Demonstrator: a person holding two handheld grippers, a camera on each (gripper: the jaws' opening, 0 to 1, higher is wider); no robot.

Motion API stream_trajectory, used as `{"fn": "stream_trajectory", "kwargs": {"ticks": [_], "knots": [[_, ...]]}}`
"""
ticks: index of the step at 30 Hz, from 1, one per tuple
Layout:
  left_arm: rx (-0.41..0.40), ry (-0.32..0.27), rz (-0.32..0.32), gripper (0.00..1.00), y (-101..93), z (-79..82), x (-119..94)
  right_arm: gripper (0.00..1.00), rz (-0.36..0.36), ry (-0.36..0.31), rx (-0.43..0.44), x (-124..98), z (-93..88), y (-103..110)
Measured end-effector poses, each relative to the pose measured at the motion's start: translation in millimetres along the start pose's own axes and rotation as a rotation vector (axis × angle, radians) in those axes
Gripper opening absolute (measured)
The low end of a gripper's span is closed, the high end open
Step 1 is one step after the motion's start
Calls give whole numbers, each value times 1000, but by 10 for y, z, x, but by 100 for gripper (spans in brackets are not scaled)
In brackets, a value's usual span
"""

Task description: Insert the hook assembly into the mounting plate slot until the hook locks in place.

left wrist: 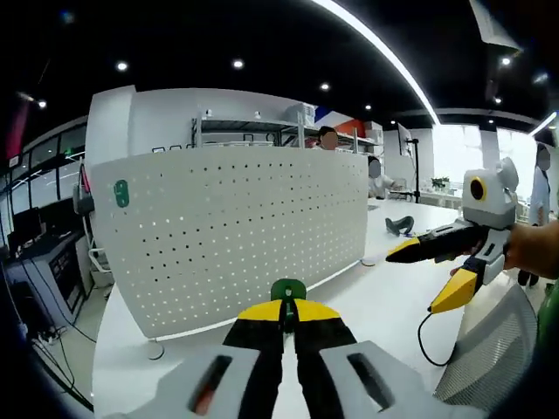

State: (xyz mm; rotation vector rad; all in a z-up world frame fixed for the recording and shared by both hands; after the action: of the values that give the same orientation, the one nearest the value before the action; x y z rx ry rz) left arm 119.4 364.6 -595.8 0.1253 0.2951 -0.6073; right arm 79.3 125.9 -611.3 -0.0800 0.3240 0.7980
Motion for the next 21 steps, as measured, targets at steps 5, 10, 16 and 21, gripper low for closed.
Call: {"fn": "stream_trajectory", "kwargs": {"ticks": [5, 10, 16, 21], "knots": [[5, -21, 33, 3, 121, 135, 23, 79, -11, -18, -15, -110, 27, -32], [-15, -48, 79, 3, 233, 263, 49, 84, -12, -28, -12, -182, 64, -51], [-50, -103, 158, 3, 417, 495, 89, 91, -6, -51, -18, -253, 127, -71], [-83, -146, 223, 3, 608, 671, 158, 94, 3, -57, -23, -264, 138, -101]]}}
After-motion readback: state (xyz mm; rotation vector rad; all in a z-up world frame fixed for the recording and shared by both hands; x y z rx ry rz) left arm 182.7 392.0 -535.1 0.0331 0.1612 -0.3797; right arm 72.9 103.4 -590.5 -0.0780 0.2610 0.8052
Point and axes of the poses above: the point that each gripper's makers call its tool centre point, and the gripper's own axes: x roughly forward along the fingers, y roughly to its left, z roughly out of its top, the point moved 10 cm from there along -x, roughly backward along the fingers, and after that the axes turned 6 degrees about y, right-handed, at the moved point
